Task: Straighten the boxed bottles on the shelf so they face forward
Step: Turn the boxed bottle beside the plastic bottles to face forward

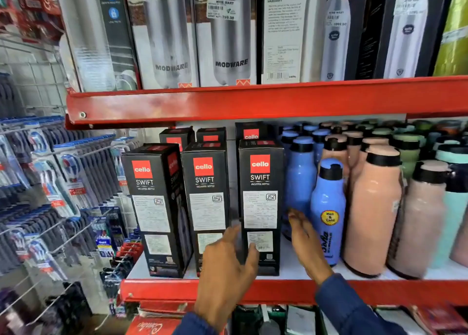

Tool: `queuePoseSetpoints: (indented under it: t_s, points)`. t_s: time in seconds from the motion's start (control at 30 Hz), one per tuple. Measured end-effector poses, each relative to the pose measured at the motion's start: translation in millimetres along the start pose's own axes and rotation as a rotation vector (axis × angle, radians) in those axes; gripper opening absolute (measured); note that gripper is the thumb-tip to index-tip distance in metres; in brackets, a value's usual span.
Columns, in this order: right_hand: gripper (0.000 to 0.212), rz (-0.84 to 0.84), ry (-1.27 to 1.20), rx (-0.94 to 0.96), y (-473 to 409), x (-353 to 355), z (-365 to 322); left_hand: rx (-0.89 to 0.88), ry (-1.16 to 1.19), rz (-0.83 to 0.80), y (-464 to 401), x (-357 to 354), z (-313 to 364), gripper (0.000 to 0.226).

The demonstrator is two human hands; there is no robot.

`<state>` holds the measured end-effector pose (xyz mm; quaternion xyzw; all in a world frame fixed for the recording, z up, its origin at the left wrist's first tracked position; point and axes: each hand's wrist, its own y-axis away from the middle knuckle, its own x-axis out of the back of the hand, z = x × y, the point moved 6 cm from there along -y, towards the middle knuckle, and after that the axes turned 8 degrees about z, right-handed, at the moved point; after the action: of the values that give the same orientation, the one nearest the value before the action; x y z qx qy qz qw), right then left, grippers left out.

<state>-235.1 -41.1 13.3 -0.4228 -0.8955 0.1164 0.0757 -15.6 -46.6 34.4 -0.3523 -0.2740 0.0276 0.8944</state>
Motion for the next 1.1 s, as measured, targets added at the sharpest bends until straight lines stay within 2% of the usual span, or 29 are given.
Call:
queuePoseSetpoints:
  t_s: [0.07,0.2,0.37,0.47,0.63,0.77,0.83,1.1]
  points:
    - [0.034,-0.076,-0.054,-0.085,-2.4,-8.4,5.7,0.013,0.006,-0.016,-1.6,-5.0,0.4,0.062]
    - [0.037,-0.214,0.028,-0.044,-4.3,-21.0,3.8,0.041,0.02,-0.058,1.7,-19.9,-2.0,0.07]
    - [0.037,-0.288,-0.04,-0.074,-5.8,-18.7,-1.6,0.018,0.038,-0.076,3.8,-24.3,6.7,0.075]
    - [0.036,-0.241,-0.105,-0.05,-5.4,-10.4,-3.8,0.003,0.005,-0.075,1.4,-28.9,11.1,0.088]
    - [0.022,-0.076,-0.183,0.111,3.7,8.4,-18.9,-0.004,0.096,-0.13,-9.0,-38.4,23.3,0.103]
    - [0.019,0.039,-0.09,0.238,18.1,17.3,-24.6,-0.056,0.182,-0.168,-19.7,-44.7,28.6,0.092]
    - [0.026,0.079,-0.056,0.265,25.0,19.9,-27.1,-0.045,0.194,-0.165,-23.7,-47.5,23.6,0.082]
    - [0.027,0.049,0.013,0.198,36.3,14.4,-3.5,0.025,0.233,-0.227,-23.6,-59.3,0.0,0.072]
